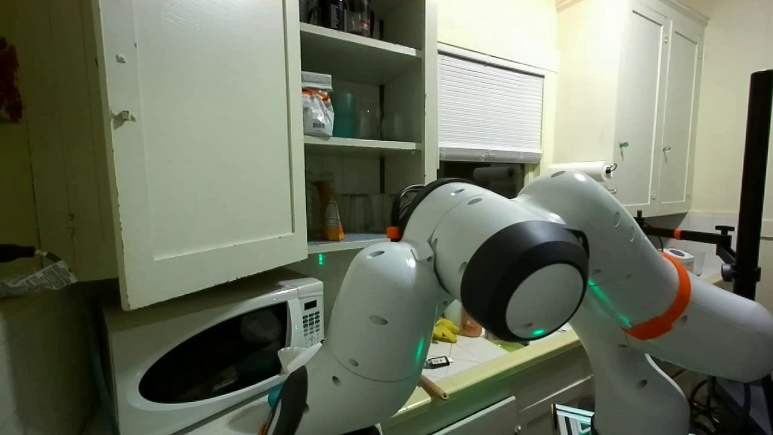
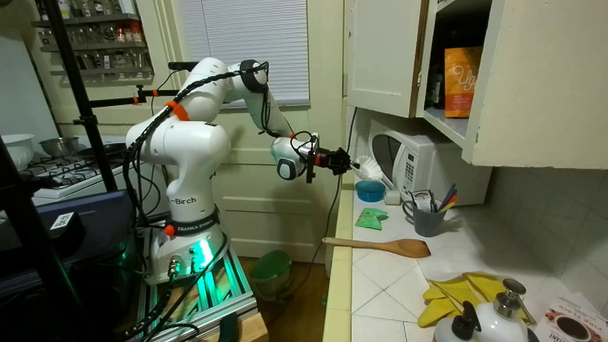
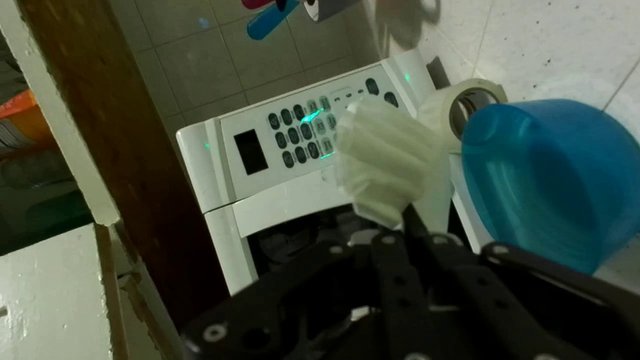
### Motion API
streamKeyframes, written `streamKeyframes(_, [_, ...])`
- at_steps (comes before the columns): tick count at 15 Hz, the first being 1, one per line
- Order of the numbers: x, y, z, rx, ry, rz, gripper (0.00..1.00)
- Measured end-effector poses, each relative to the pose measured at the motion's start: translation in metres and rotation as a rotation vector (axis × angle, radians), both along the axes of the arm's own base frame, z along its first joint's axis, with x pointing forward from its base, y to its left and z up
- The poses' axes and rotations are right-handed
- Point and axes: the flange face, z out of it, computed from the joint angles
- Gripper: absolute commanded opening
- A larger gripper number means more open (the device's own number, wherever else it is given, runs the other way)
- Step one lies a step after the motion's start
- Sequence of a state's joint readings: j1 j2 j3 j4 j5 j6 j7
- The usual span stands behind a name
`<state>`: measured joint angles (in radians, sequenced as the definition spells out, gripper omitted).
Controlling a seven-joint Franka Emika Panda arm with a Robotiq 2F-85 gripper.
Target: Put the cupcake liner in the blue bowl
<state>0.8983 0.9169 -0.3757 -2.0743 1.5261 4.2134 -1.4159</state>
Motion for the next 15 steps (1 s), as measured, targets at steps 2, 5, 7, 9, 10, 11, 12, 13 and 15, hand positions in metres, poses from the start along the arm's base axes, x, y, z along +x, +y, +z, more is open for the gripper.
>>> streamKeyframes(2, [0.002, -0.011, -0.003, -0.003, 0.006, -0.02, 0.01])
streamKeyframes(5, [0.01, -0.024, -0.011, 0.013, 0.033, -0.02, 0.01])
streamKeyframes(7, [0.018, -0.027, -0.017, 0.029, 0.055, 0.004, 0.01])
streamKeyframes(9, [0.024, -0.026, -0.021, 0.047, 0.072, 0.026, 0.01])
streamKeyframes(10, [0.027, -0.025, -0.023, 0.054, 0.079, 0.032, 0.01])
streamKeyframes(11, [0.028, -0.023, -0.024, 0.062, 0.084, 0.038, 0.01])
streamKeyframes(12, [0.03, -0.023, -0.026, 0.072, 0.089, 0.04, 0.01])
streamKeyframes(13, [0.031, -0.022, -0.027, 0.081, 0.095, 0.043, 0.11])
streamKeyframes(15, [0.032, -0.021, -0.03, 0.098, 0.107, 0.041, 0.38])
